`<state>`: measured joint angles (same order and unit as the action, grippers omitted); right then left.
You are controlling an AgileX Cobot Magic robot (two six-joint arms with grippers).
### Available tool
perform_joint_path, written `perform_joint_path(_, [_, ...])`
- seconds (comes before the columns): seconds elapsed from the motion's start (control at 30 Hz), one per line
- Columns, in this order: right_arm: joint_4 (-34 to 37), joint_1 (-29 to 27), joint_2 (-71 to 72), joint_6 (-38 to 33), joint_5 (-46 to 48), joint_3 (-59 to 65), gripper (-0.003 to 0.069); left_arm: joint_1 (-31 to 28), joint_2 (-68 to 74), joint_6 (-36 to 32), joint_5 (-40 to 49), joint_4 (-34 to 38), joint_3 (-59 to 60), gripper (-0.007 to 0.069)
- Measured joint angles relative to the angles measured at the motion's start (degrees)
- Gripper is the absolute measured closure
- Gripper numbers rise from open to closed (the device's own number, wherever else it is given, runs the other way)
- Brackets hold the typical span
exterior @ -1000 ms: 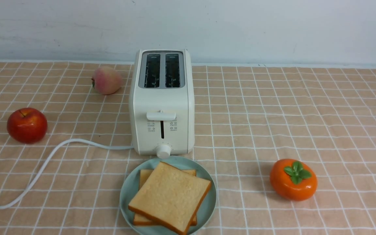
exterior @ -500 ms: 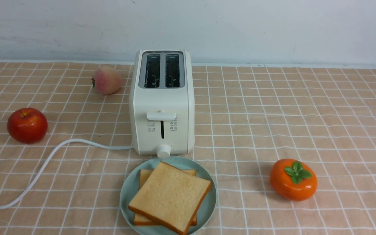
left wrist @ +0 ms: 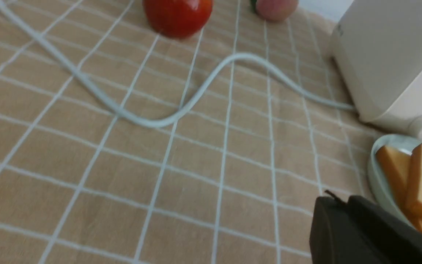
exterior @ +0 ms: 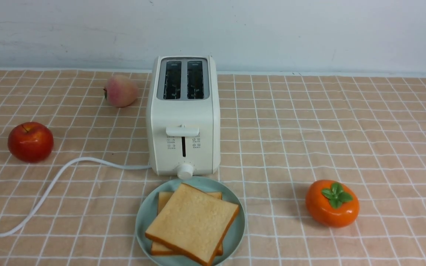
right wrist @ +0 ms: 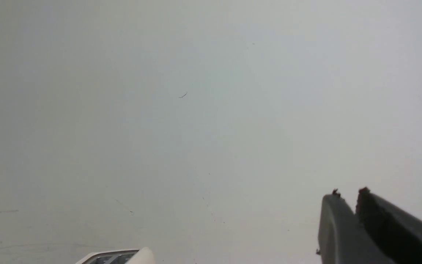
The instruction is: Take toasted bread from bread machine on light coffee tablecloth place on plate.
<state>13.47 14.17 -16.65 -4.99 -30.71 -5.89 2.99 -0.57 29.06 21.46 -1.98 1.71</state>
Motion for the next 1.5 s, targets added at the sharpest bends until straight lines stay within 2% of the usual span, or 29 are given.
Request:
perform_joint_path(0.83, [0.0, 0.0, 0.0, 0.0, 0.0, 0.0, 0.0552, 0.0, 0.0, 0.0, 0.7, -0.3, 0.1, 0.0565])
perform_joint_path(0.97, [0.0, -0.1, 0.0, -2.2, 0.5, 0.0, 0.0547, 0.0, 0.0, 0.0, 0.7, -0.3, 0.1, 0.0565])
perform_joint_path(1.1, [0.1, -1.6, 4.6, -7.8, 13.5, 1.0, 0.0540, 0.0, 0.0, 0.0, 0.7, -0.3, 0.1, 0.0564])
perform_joint_path(1.13, [0.2, -1.9, 4.9, -8.0, 14.3, 1.1, 0.0540, 0.0, 0.0, 0.0, 0.7, -0.3, 0.1, 0.0564])
perform_joint_path(1.17, [0.4, -3.4, 7.6, -9.5, 21.5, 2.5, 0.0538, 0.0, 0.0, 0.0, 0.7, -0.3, 0.1, 0.0561])
perform_joint_path(1.2, [0.5, -3.4, 7.9, -9.7, 22.4, 2.8, 0.0538, 0.0, 0.0, 0.0, 0.7, -0.3, 0.1, 0.0560])
perform_joint_path(1.23, [0.6, -5.4, 10.9, -10.4, 29.3, 5.1, 0.0536, 0.0, 0.0, 0.0, 0.7, -0.3, 0.1, 0.0558])
perform_joint_path(1.27, [0.6, -5.6, 11.2, -10.4, 31.1, 5.6, 0.0536, 0.0, 0.0, 0.0, 0.7, -0.3, 0.1, 0.0557])
perform_joint_path(1.33, [0.3, -9.0, 15.8, -9.9, 45.7, 7.3, 0.0535, 0.0, 0.0, 0.0, 0.7, -0.3, 0.1, 0.0554])
perform_joint_path(1.37, [0.0, -9.9, 16.3, -9.5, 49.7, 7.4, 0.0535, 0.0, 0.0, 0.1, 0.8, -0.3, 0.1, 0.0554])
perform_joint_path(1.5, [-1.3, -11.5, 17.2, -8.8, 52.6, 6.9, 0.0532, 0.0, -0.1, 0.1, 1.0, -0.3, 0.1, 0.0552])
